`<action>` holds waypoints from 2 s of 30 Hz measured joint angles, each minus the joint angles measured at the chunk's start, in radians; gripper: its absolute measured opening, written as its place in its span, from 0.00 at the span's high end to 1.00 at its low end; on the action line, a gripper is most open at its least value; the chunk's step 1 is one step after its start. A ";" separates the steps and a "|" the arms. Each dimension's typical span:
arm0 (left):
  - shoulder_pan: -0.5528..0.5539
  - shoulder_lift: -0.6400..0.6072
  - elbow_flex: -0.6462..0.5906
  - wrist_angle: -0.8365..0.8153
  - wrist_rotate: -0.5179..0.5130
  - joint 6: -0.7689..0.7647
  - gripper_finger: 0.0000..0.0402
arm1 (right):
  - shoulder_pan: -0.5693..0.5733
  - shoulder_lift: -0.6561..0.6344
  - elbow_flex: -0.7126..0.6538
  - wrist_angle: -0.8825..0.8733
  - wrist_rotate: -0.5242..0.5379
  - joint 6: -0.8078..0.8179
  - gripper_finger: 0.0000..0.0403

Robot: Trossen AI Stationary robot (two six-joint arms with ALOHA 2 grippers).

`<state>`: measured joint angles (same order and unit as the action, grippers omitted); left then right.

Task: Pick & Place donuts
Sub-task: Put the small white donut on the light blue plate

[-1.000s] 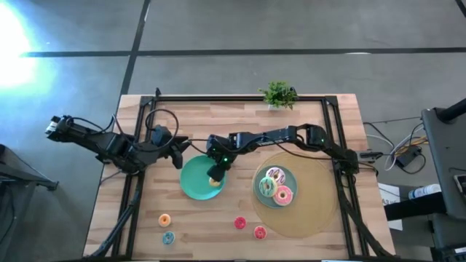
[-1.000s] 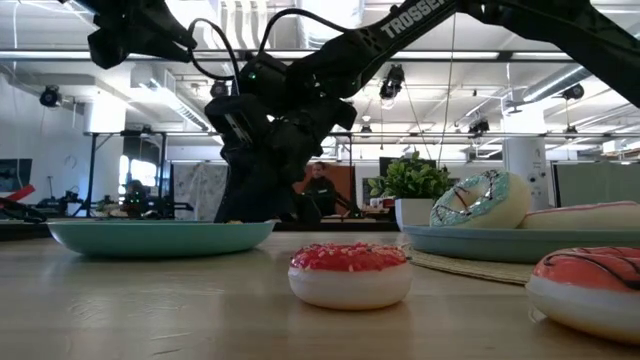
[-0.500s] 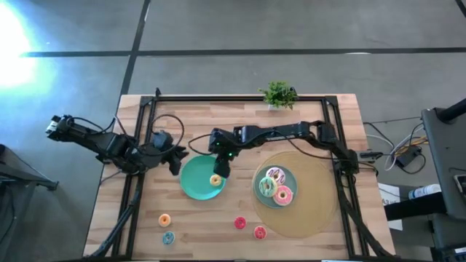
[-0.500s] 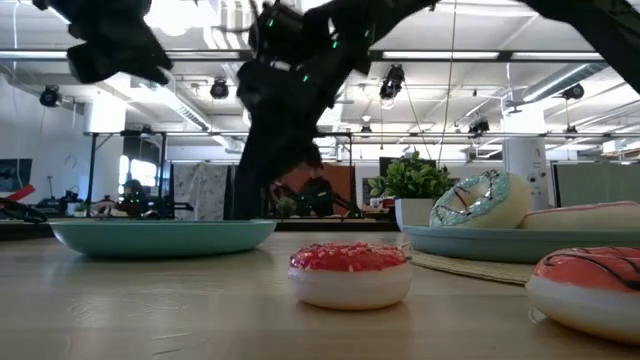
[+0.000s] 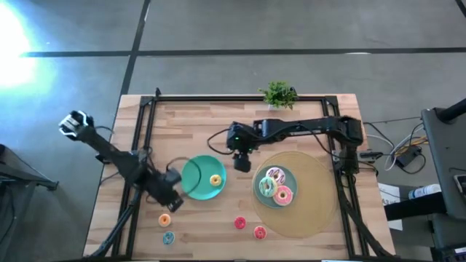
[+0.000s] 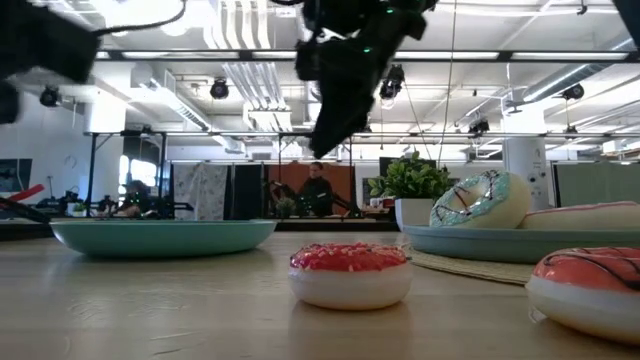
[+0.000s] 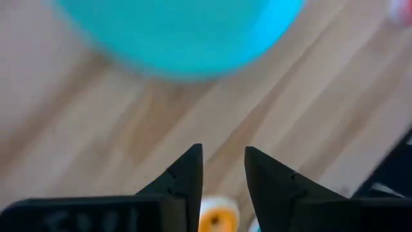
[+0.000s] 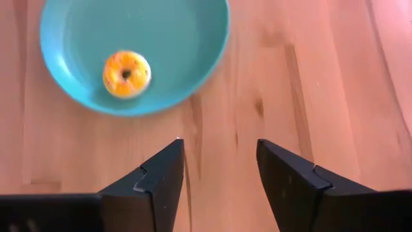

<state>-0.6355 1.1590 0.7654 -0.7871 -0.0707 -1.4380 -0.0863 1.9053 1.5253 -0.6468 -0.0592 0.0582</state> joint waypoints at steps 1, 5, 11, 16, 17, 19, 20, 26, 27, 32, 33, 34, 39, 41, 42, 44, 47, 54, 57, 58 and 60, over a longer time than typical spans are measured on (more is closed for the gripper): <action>-0.026 0.034 0.000 0.001 0.020 -0.060 0.78 | 0.001 -0.022 -0.029 0.006 0.012 0.010 0.54; -0.107 0.145 0.021 0.021 0.079 -0.290 0.80 | 0.001 -0.104 -0.134 0.048 0.039 0.051 0.55; -0.140 0.285 0.127 0.028 0.137 -0.459 0.82 | 0.000 -0.165 -0.235 0.121 0.040 0.116 0.55; -0.140 0.399 0.229 -0.049 0.212 -0.530 0.86 | 0.001 -0.169 -0.252 0.123 0.039 0.121 0.54; -0.141 0.419 0.244 -0.058 0.227 -0.548 0.87 | 0.001 -0.169 -0.253 0.129 0.038 0.120 0.54; -0.144 0.456 0.260 -0.054 0.250 -0.575 0.89 | 0.002 -0.169 -0.253 0.139 0.037 0.118 0.54; -0.144 0.470 0.266 -0.061 0.257 -0.588 0.90 | 0.002 -0.169 -0.253 0.141 0.037 0.116 0.54; -0.143 0.520 0.290 -0.069 0.255 -0.630 0.91 | 0.001 -0.169 -0.251 0.160 0.037 0.081 0.54; -0.143 0.522 0.299 -0.080 0.253 -0.633 0.91 | 0.001 -0.169 -0.251 0.160 0.037 0.077 0.54; -0.146 0.524 0.363 -0.195 0.212 -0.630 0.88 | 0.001 -0.169 -0.251 0.156 0.035 0.076 0.54; -0.147 0.524 0.375 -0.217 0.209 -0.624 0.86 | 0.001 -0.168 -0.251 0.156 0.035 0.076 0.54; -0.147 0.524 0.385 -0.234 0.208 -0.616 0.83 | 0.001 -0.168 -0.251 0.156 0.034 0.076 0.54; -0.147 0.523 0.392 -0.252 0.245 -0.585 0.70 | 0.001 -0.167 -0.252 0.155 0.033 0.070 0.54; -0.147 0.529 0.392 -0.253 0.251 -0.595 0.67 | 0.001 -0.167 -0.256 0.155 0.033 0.067 0.54; -0.147 0.534 0.392 -0.252 0.254 -0.602 0.67 | 0.001 -0.167 -0.258 0.156 0.033 0.065 0.54; -0.147 0.549 0.391 -0.243 0.262 -0.609 0.67 | 0.001 -0.167 -0.263 0.157 0.034 0.062 0.54; -0.145 0.572 0.391 -0.205 0.267 -0.610 0.68 | 0.001 -0.167 -0.274 0.156 0.034 0.061 0.54; -0.144 0.641 0.390 -0.236 0.285 -0.609 0.72 | 0.001 -0.167 -0.286 0.158 0.035 0.041 0.54; -0.144 0.653 0.389 -0.243 0.297 -0.604 0.74 | 0.001 -0.167 -0.286 0.159 0.035 0.037 0.54; -0.144 0.656 0.390 -0.243 0.297 -0.602 0.75 | 0.001 -0.167 -0.286 0.159 0.035 0.035 0.54; -0.144 0.662 0.390 -0.242 0.297 -0.597 0.76 | 0.001 -0.167 -0.286 0.159 0.035 0.034 0.54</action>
<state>-0.7792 1.8209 1.1551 -1.0296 0.2262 -2.0354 -0.0856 1.7386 1.2392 -0.4873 -0.0245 0.0922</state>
